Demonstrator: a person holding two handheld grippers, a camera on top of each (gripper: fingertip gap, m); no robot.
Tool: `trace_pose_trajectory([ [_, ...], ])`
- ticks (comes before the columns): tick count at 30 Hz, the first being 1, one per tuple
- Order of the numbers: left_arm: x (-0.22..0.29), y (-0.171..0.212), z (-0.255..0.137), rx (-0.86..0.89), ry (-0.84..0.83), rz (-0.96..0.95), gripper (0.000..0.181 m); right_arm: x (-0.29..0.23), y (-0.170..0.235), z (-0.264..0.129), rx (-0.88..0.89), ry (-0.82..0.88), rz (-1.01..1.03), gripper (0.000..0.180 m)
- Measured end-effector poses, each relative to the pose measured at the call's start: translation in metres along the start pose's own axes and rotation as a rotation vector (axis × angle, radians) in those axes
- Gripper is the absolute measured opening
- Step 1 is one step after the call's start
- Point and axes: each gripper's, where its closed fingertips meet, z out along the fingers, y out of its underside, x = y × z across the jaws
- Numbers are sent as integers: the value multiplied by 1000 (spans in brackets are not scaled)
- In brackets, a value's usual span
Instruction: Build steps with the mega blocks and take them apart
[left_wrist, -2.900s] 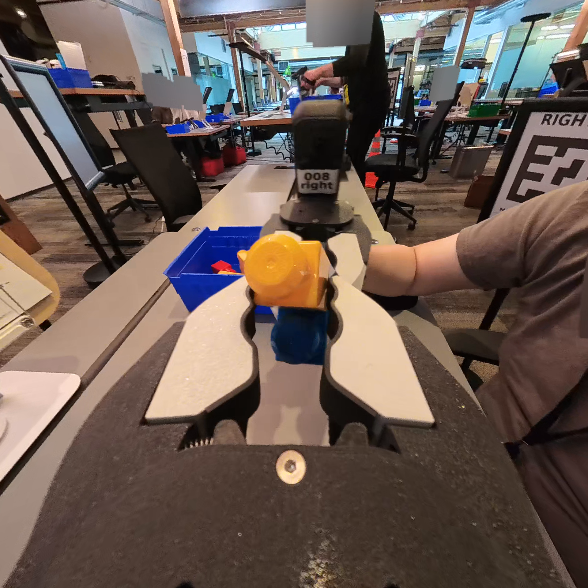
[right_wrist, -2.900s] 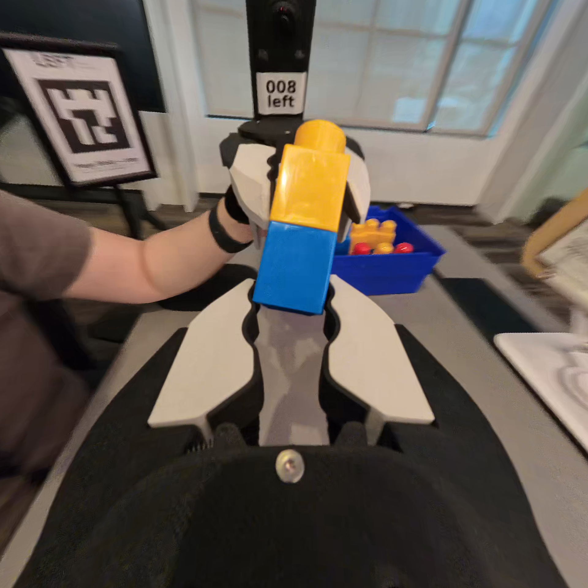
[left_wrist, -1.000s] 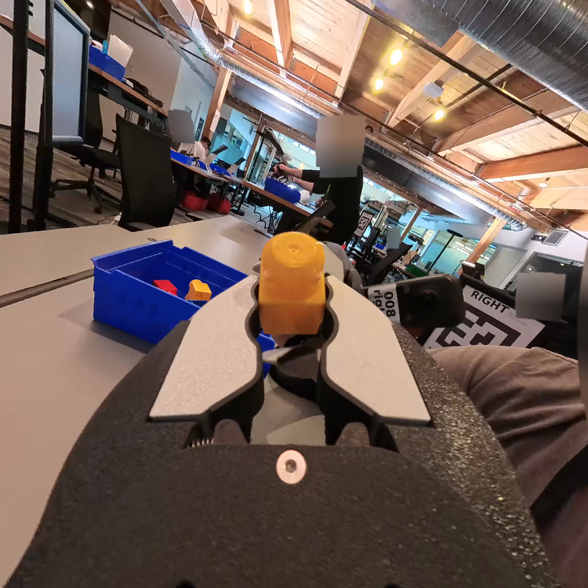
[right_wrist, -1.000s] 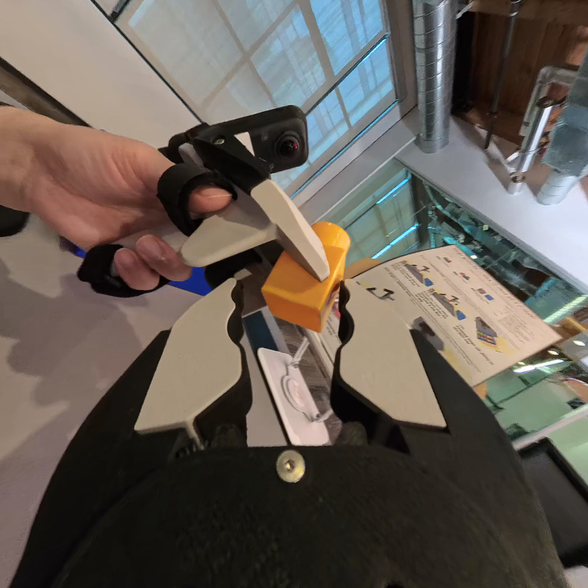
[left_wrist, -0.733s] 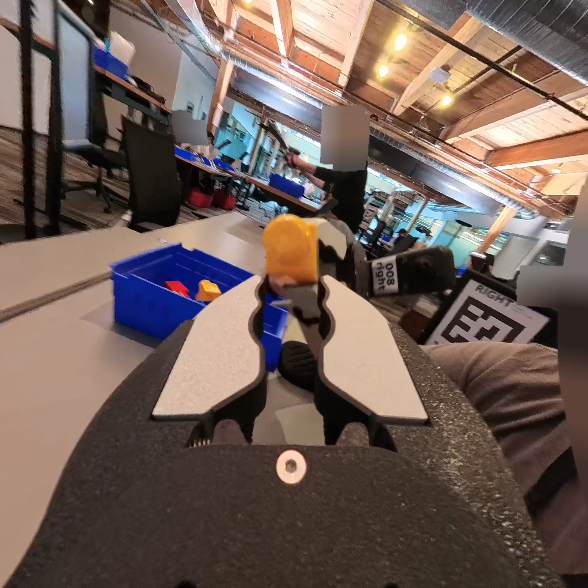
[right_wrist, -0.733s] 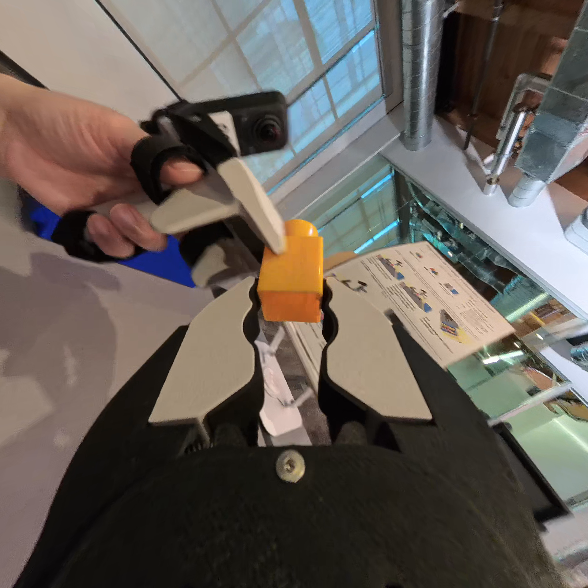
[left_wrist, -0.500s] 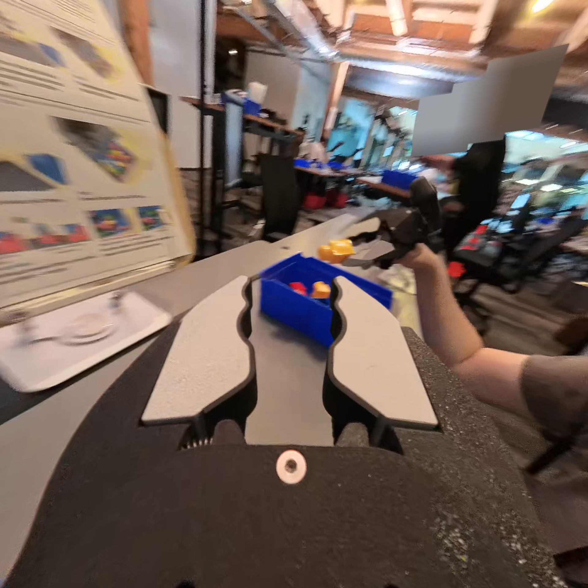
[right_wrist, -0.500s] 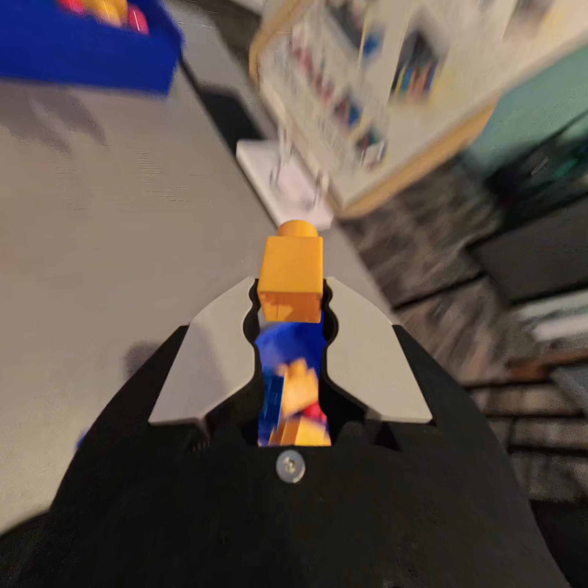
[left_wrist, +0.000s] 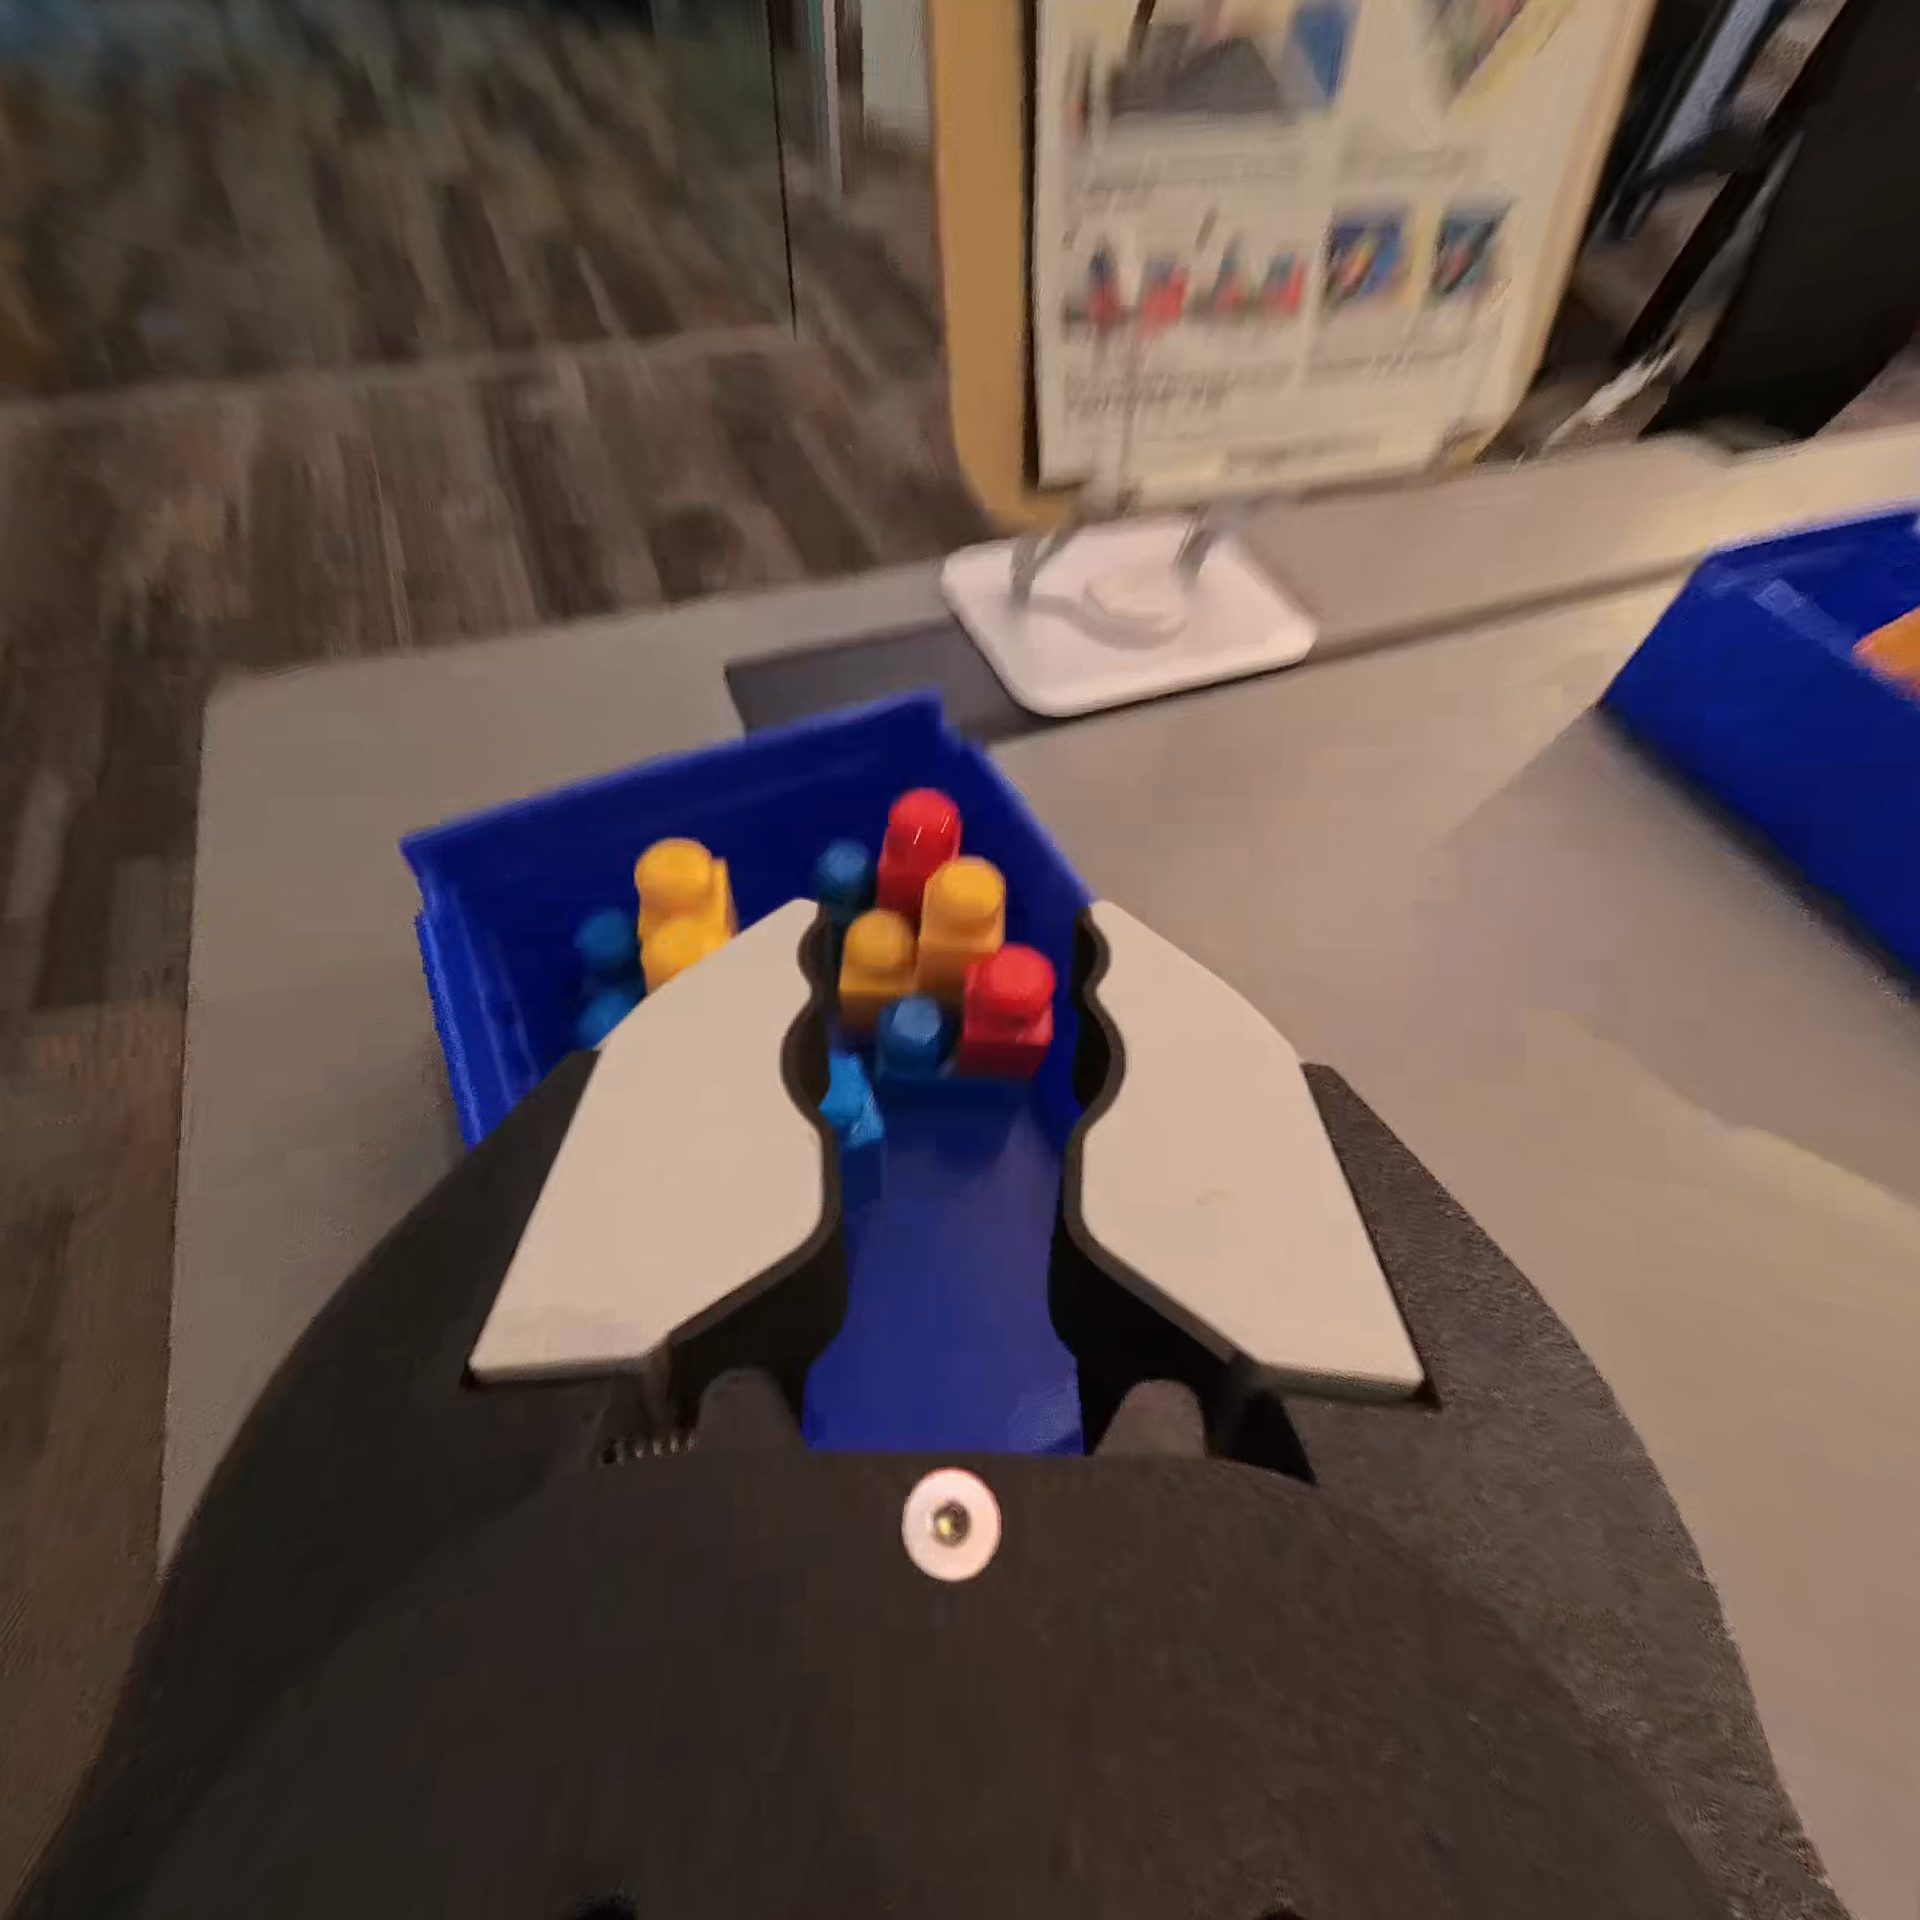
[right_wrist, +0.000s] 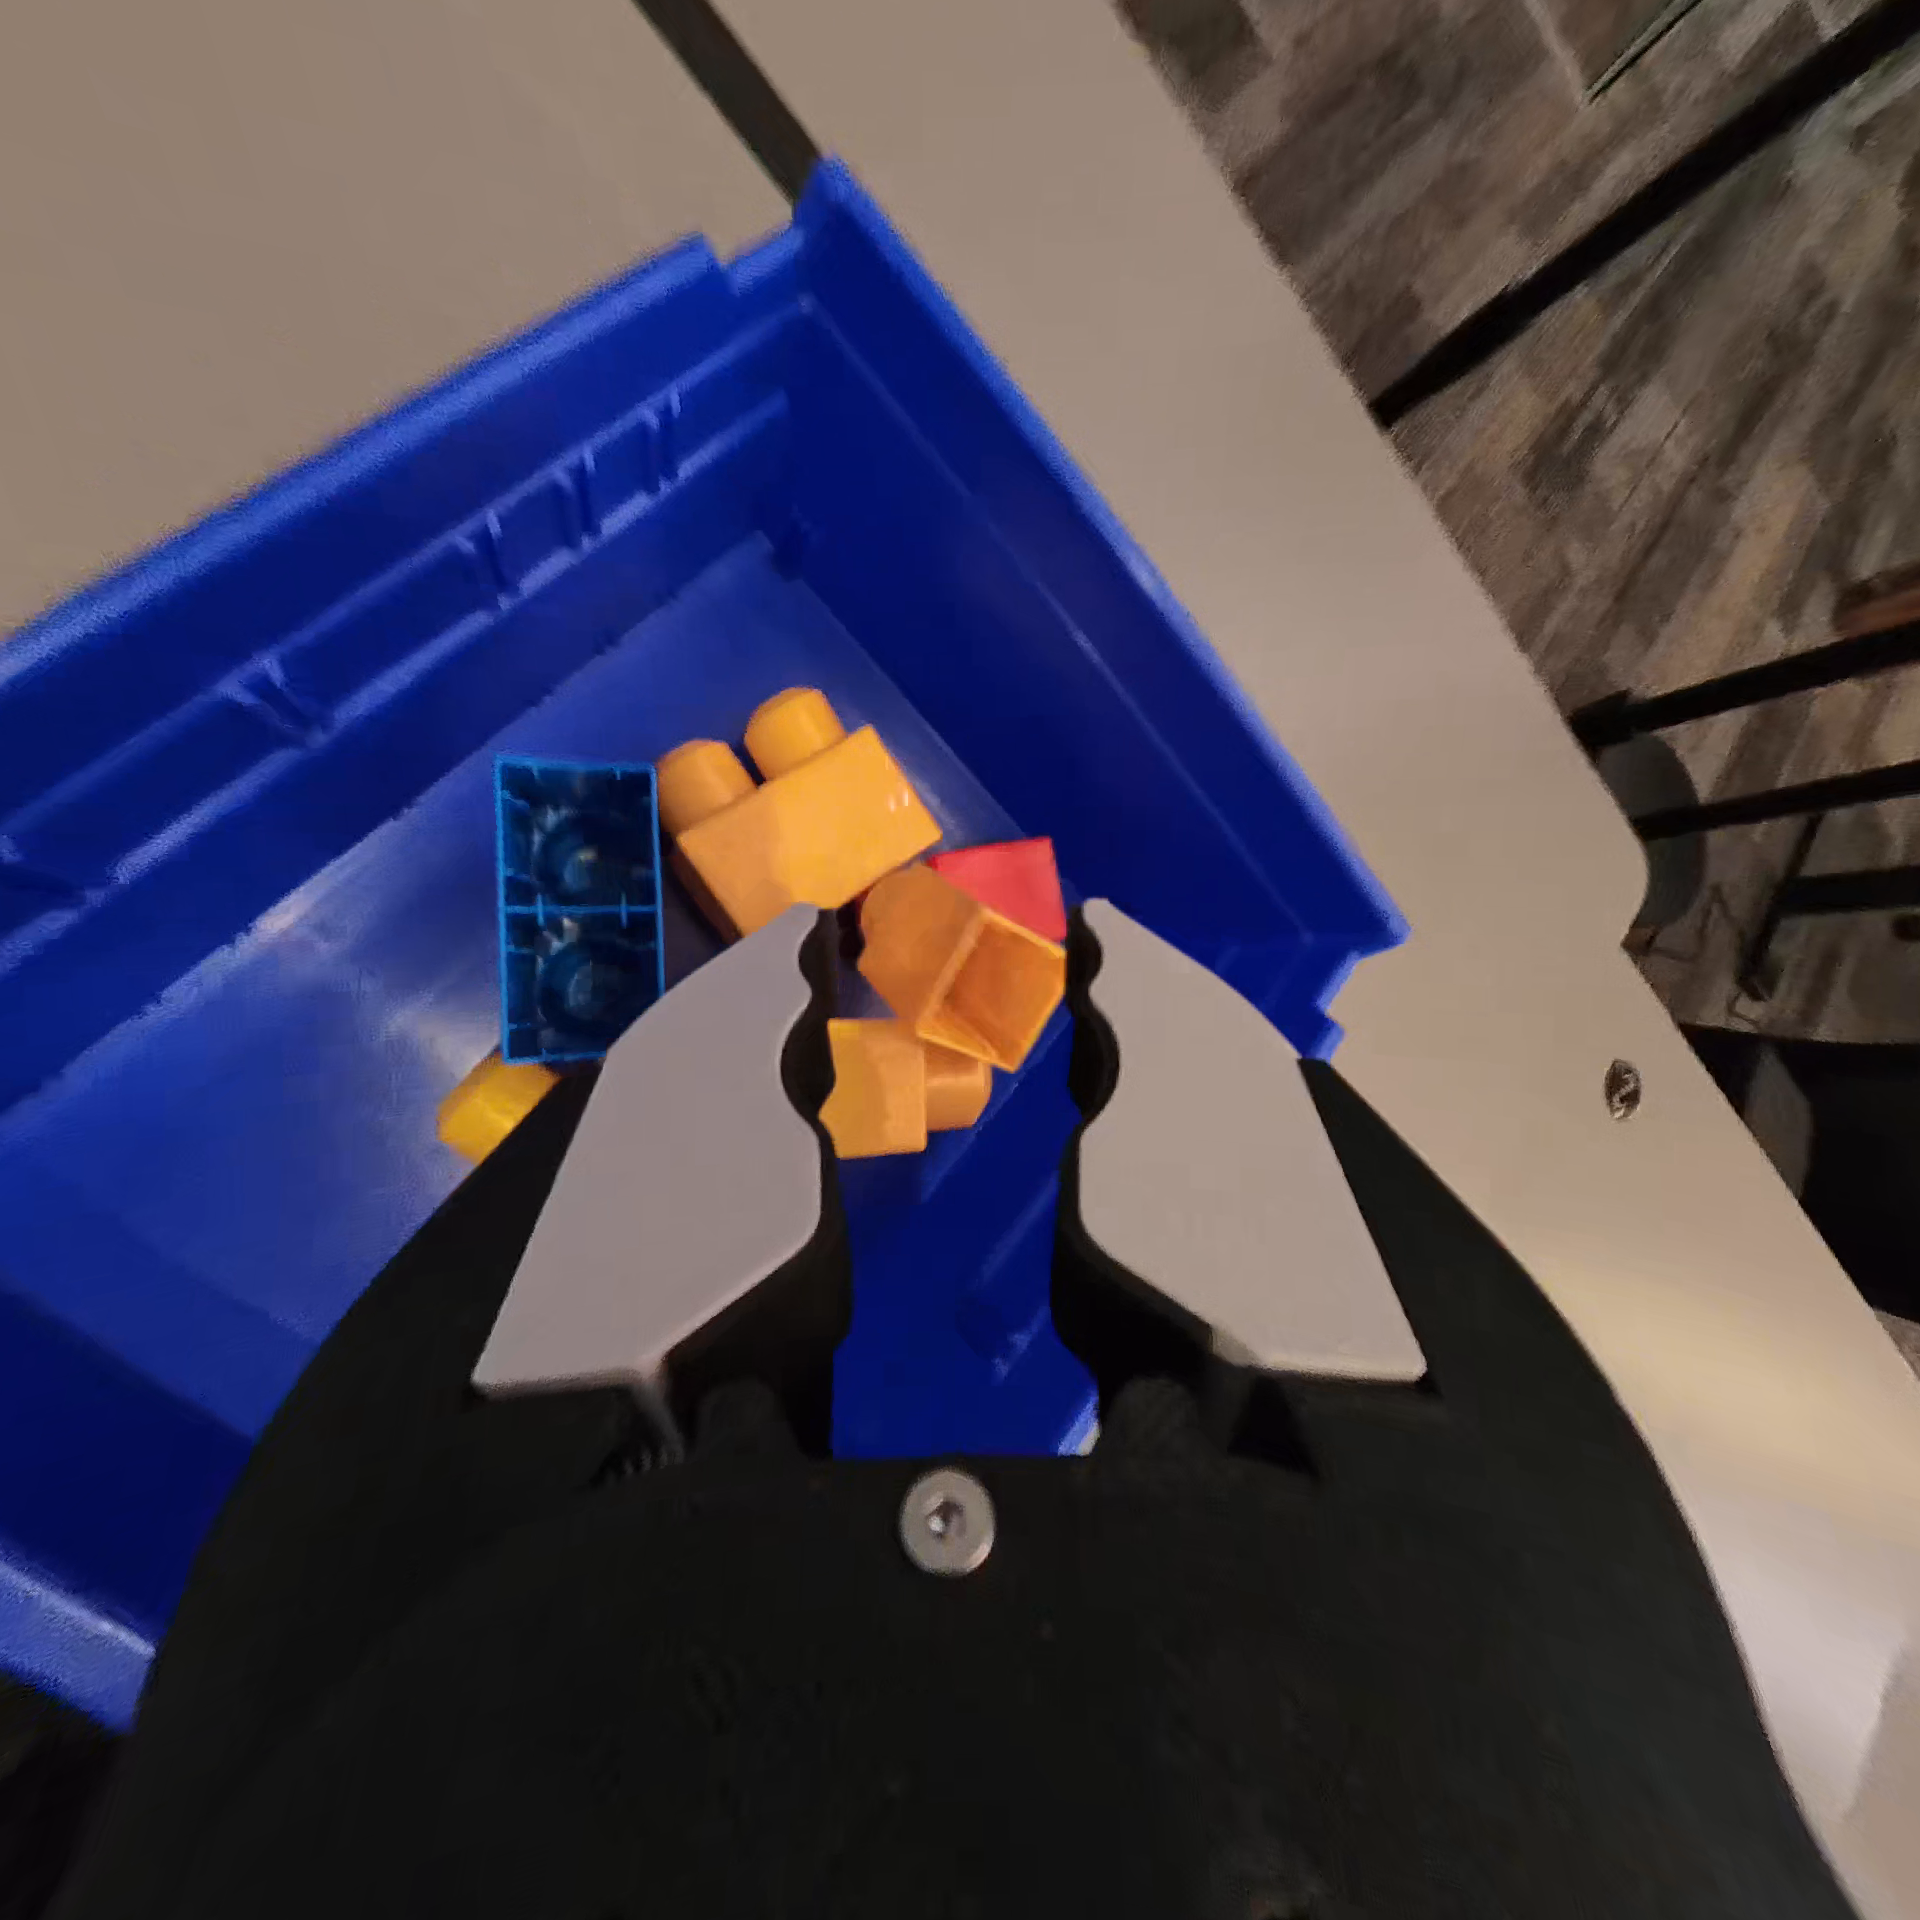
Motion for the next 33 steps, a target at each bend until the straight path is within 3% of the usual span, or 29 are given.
trace_pose_trajectory([
  [5,-30,69,44,-346,-99,113,42,-2,-18,-15,66,41,-26,46],
  [9,-38,103,59,-535,-147,108,54,-3,-15,-10,23,52,-52,46],
  [15,-53,132,71,-714,-253,151,50,-9,-10,-1,-29,44,-92,46],
  [16,-53,133,74,-717,-260,160,42,-10,-11,-1,-30,42,-98,46],
  [20,-58,130,68,-744,-296,193,41,-11,-12,0,-37,44,-114,46],
  [23,-60,105,50,-647,-337,181,39,-11,-16,-2,-26,54,-122,46],
  [26,-36,56,30,-416,-276,162,39,-7,-33,-10,24,116,-135,46],
  [30,46,-17,12,-52,15,154,39,-13,-92,-41,227,271,-197,46],
  [33,118,-48,10,102,262,157,39,-63,-160,-77,537,293,-289,50],
])
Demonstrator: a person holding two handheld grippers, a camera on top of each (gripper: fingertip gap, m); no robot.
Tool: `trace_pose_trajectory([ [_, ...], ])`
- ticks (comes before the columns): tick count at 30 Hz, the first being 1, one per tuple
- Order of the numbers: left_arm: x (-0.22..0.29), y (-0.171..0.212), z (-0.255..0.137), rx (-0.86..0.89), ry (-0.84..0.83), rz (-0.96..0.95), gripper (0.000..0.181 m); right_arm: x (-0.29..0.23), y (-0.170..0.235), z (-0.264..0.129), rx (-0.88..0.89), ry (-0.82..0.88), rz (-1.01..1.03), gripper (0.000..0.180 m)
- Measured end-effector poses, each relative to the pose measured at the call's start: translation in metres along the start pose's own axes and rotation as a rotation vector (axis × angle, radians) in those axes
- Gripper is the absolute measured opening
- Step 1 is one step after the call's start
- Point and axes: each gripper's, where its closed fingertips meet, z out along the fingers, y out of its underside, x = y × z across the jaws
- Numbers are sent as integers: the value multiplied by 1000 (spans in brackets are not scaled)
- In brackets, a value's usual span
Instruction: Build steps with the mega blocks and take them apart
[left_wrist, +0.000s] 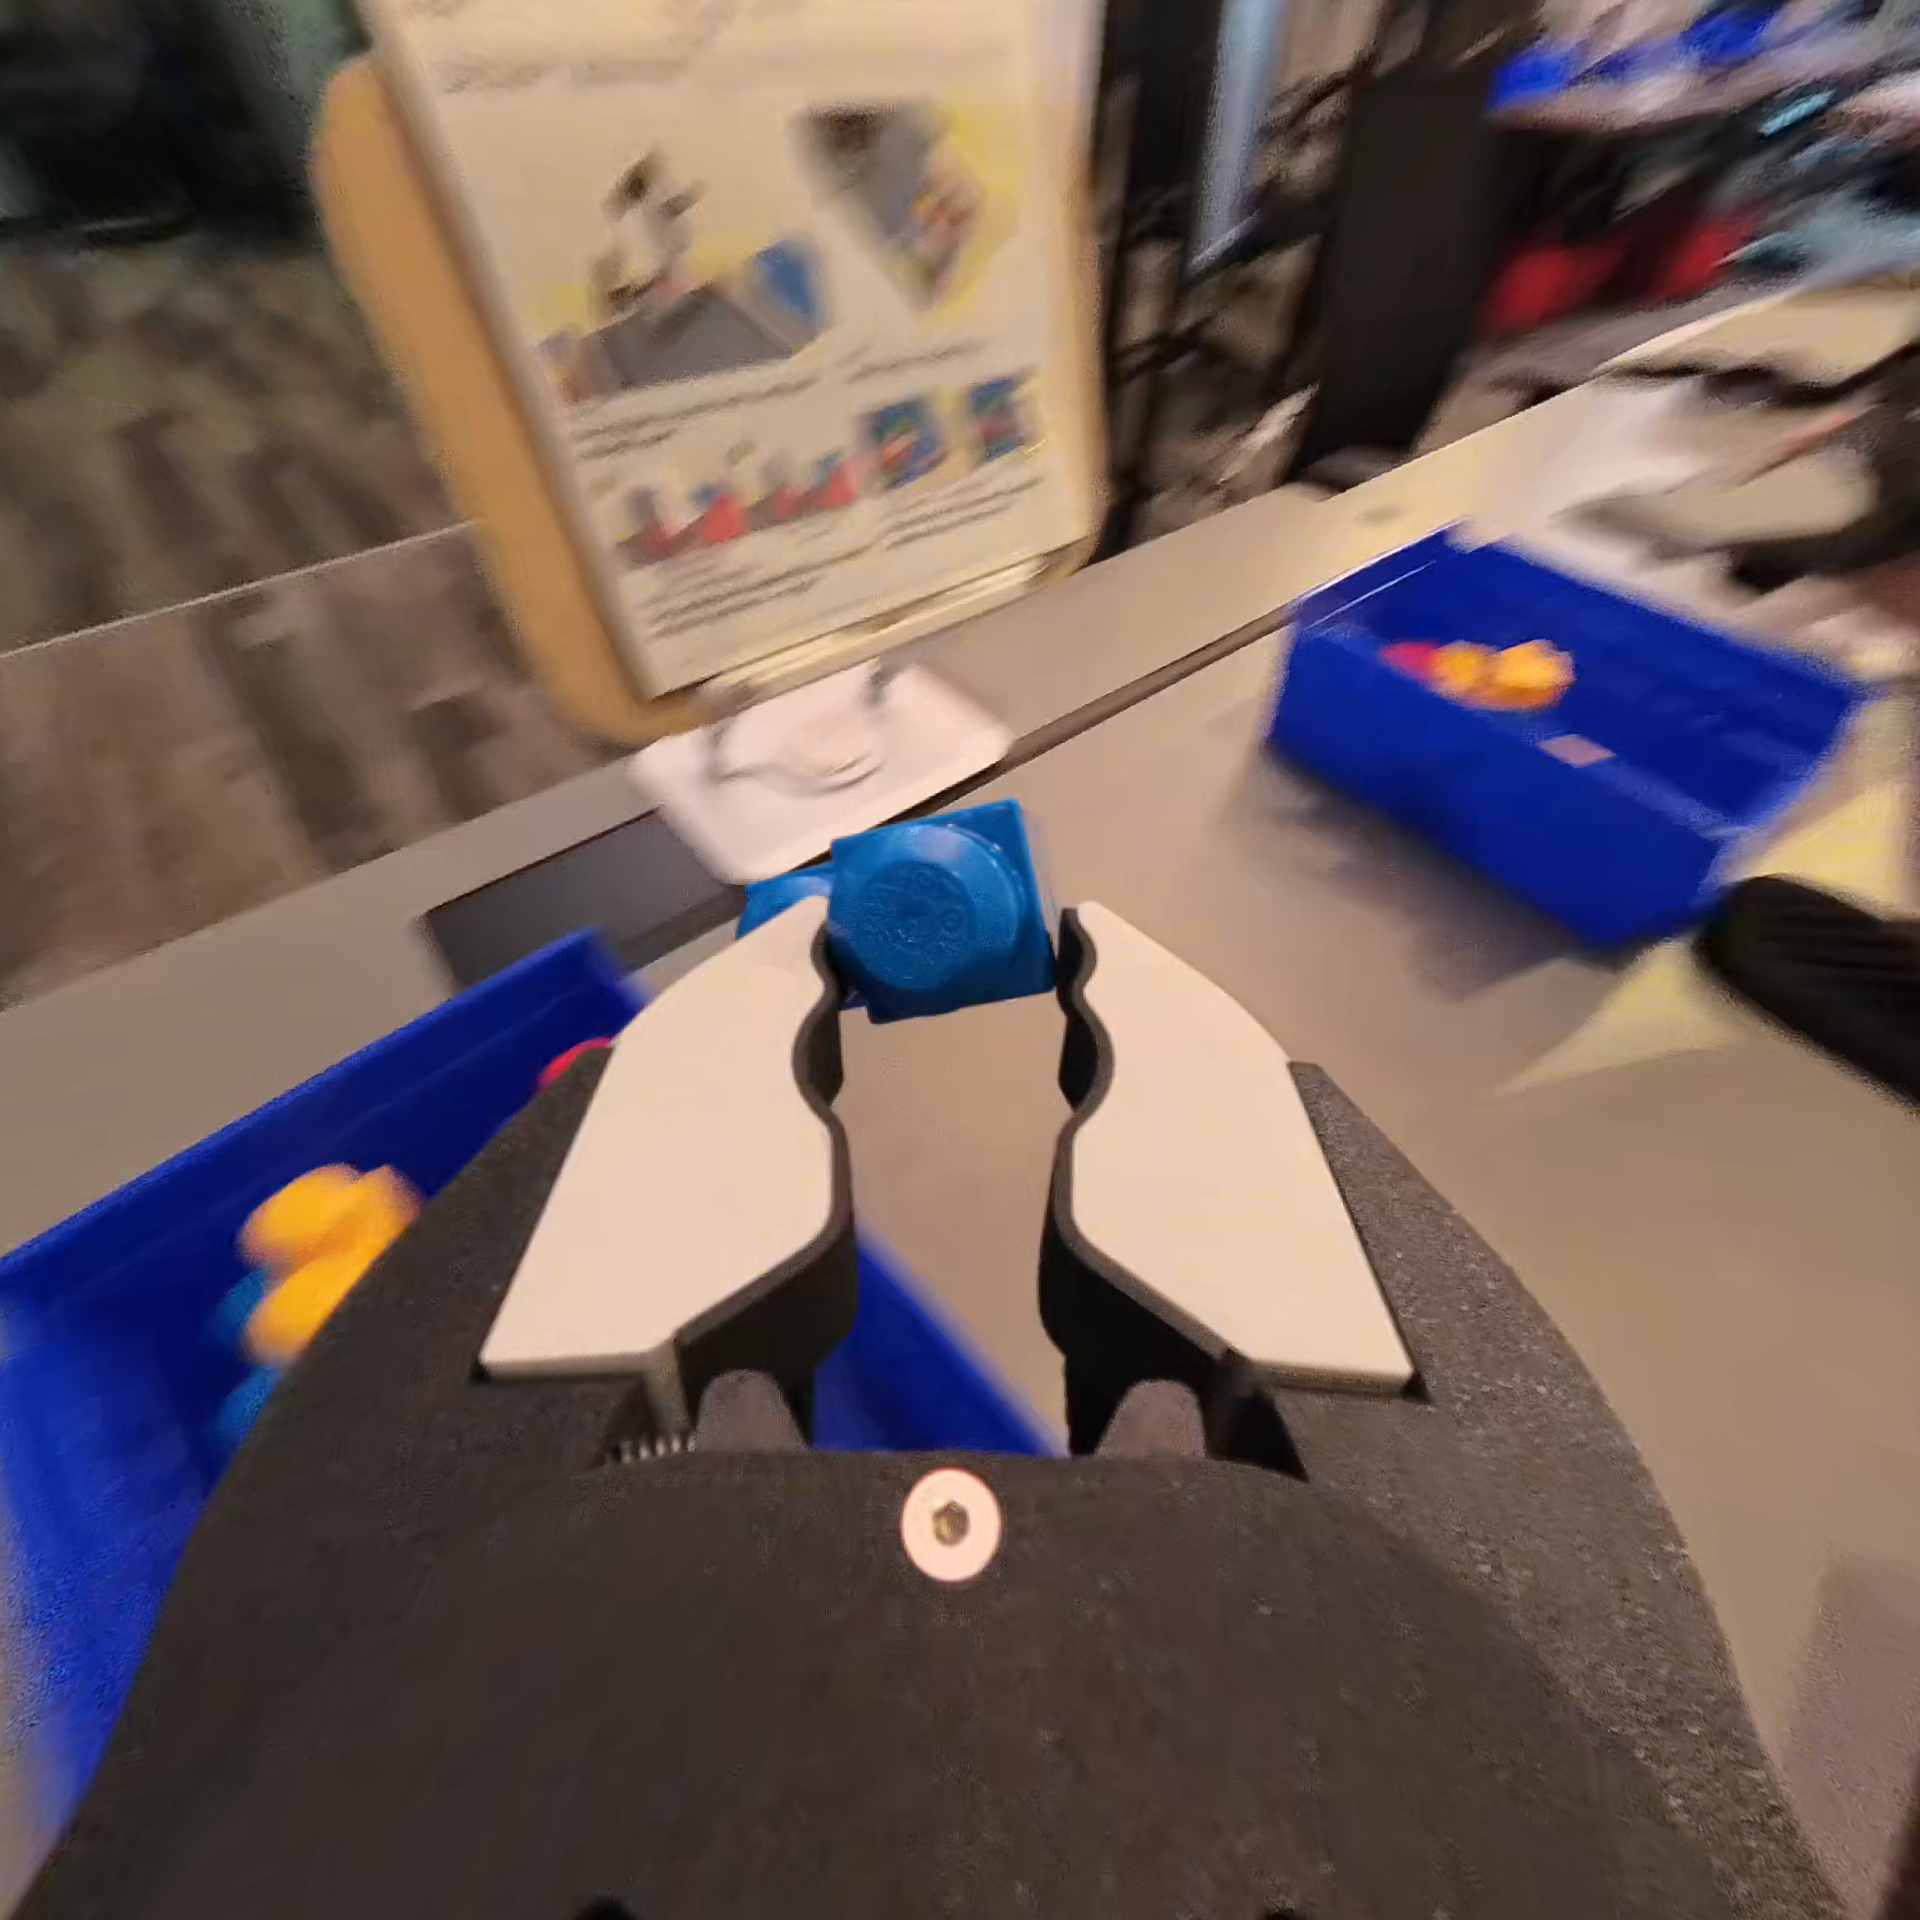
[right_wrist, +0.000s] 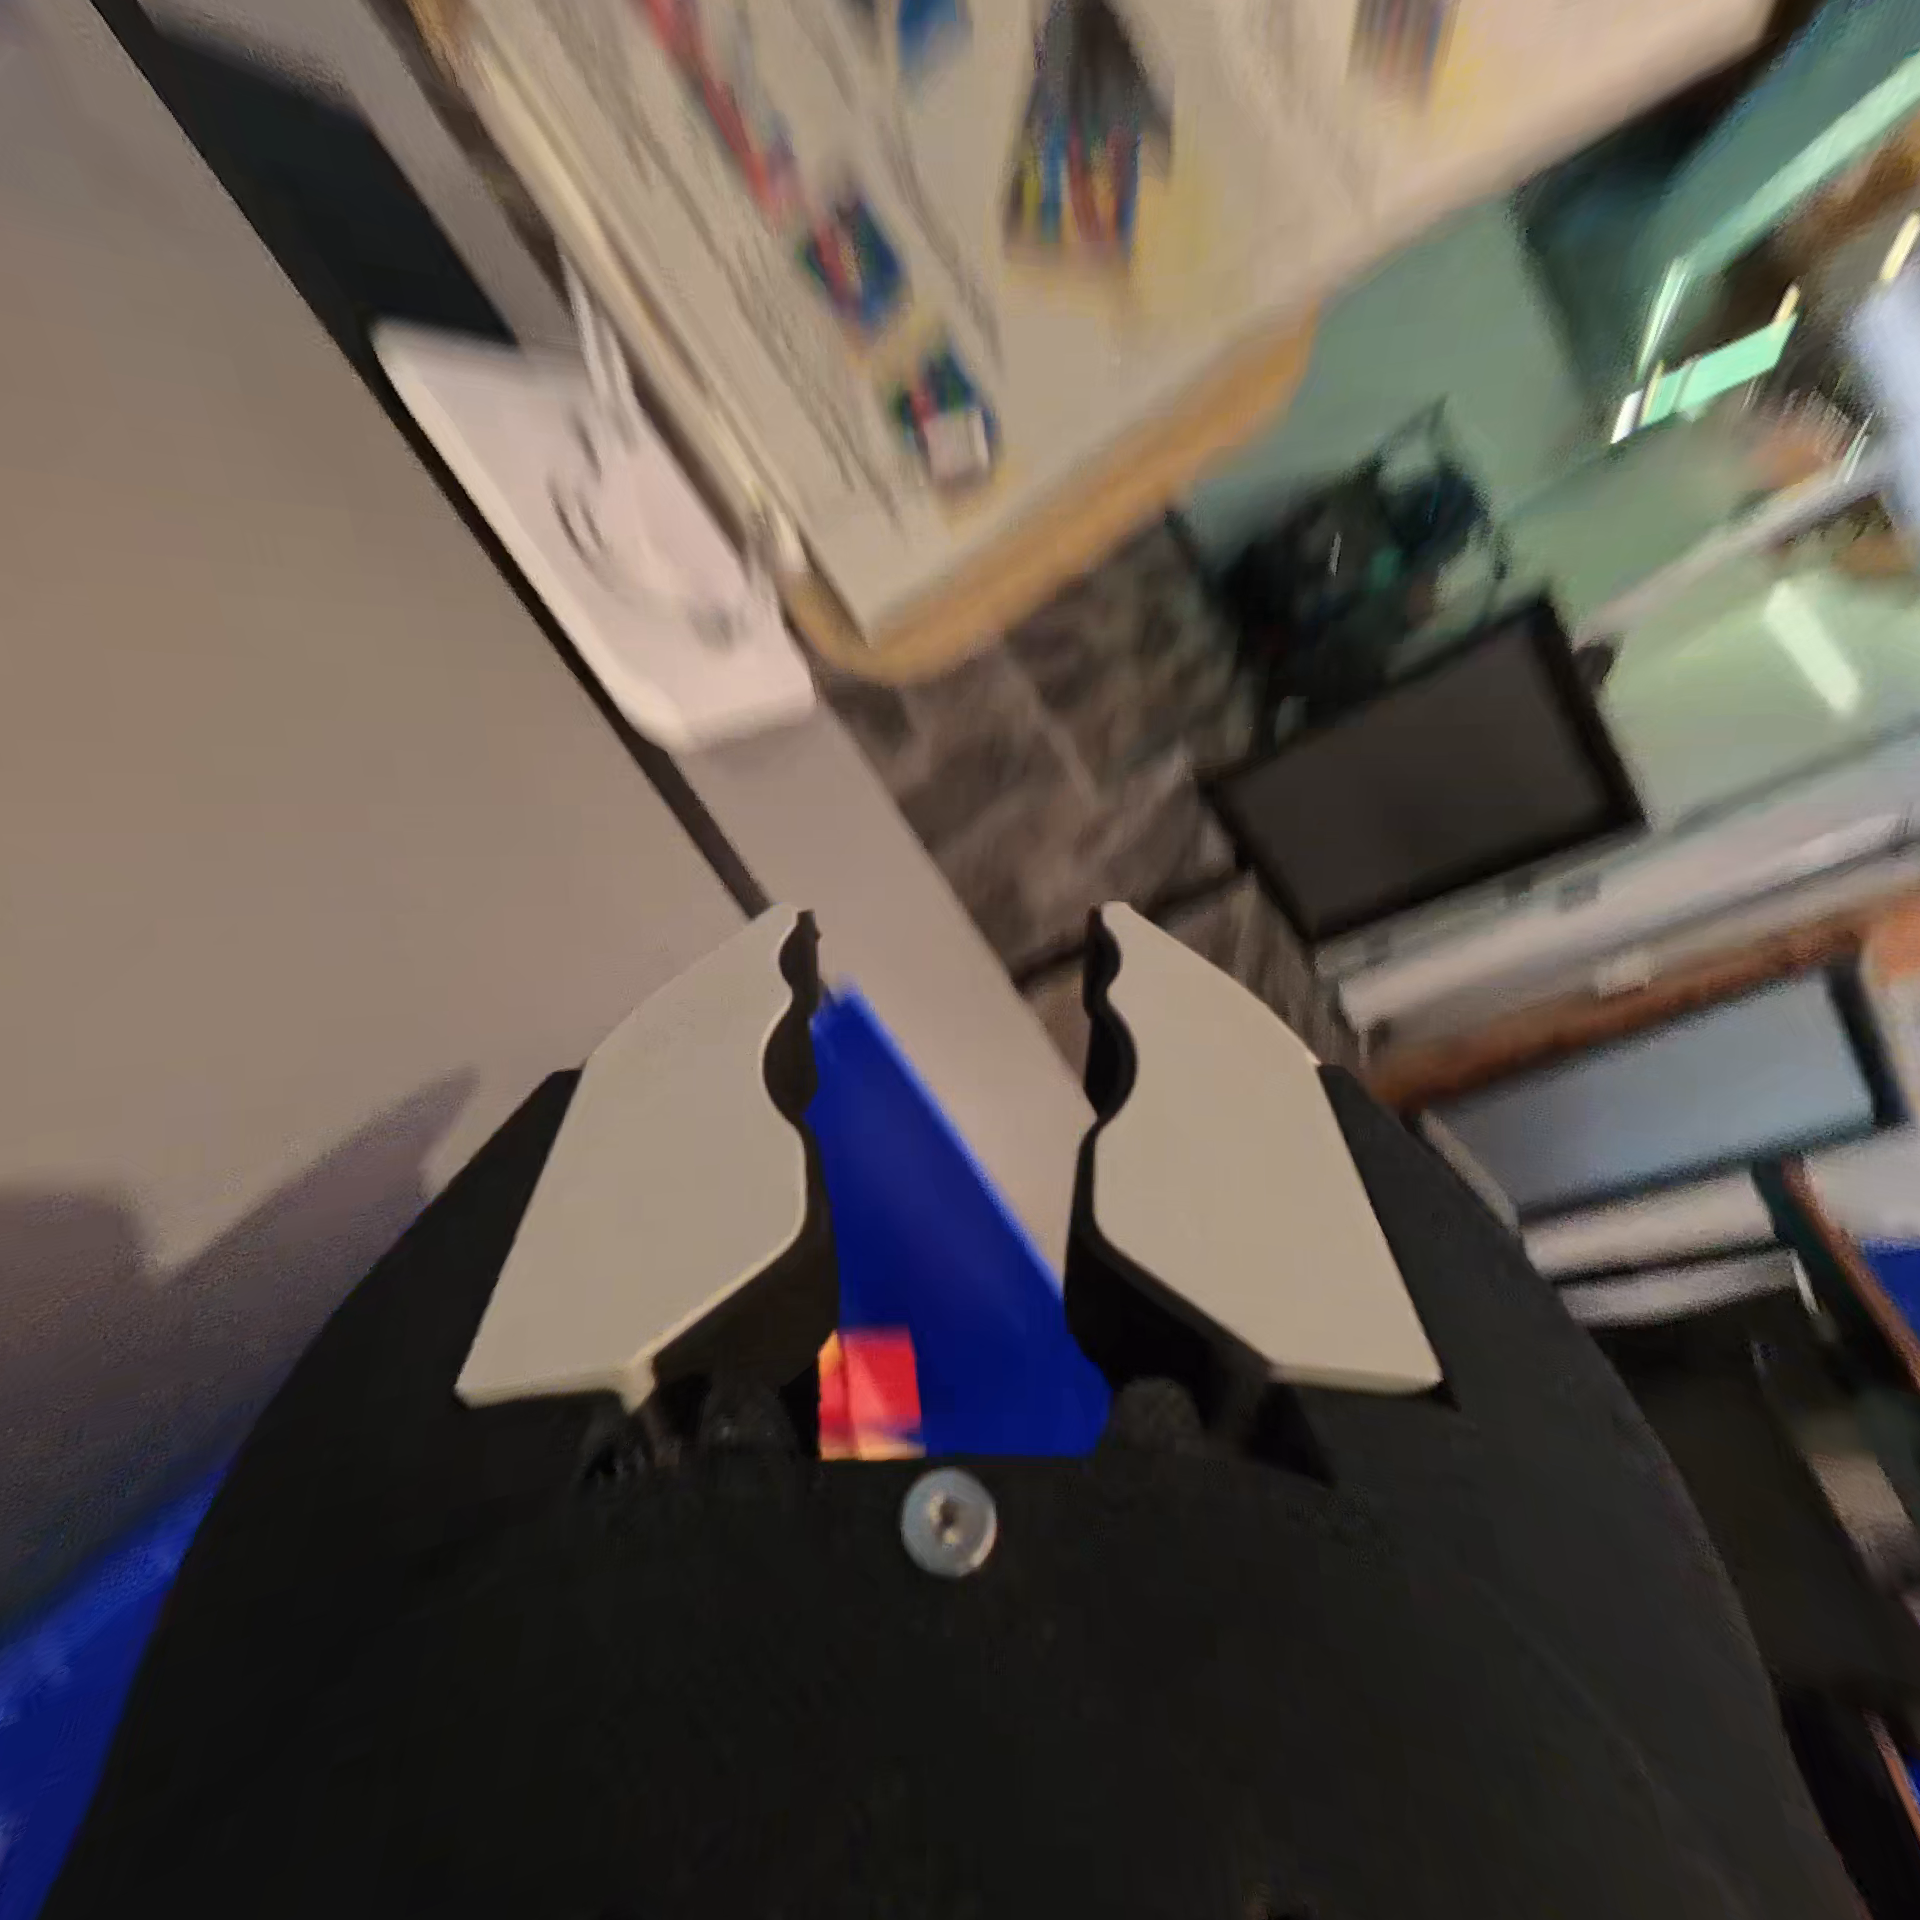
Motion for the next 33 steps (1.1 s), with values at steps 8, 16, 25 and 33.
trace_pose_trajectory([
  [8,153,-22,65,101,630,-169,38,-141,-151,-34,581,-235,21,76],
  [16,188,-22,73,151,918,-248,40,-151,-153,-36,611,-428,246,37],
  [25,201,-6,80,186,903,-51,59,-162,-147,-45,513,-1070,741,37],
  [33,185,-20,85,226,752,8,35,-160,-141,-44,469,-1104,749,37],
])
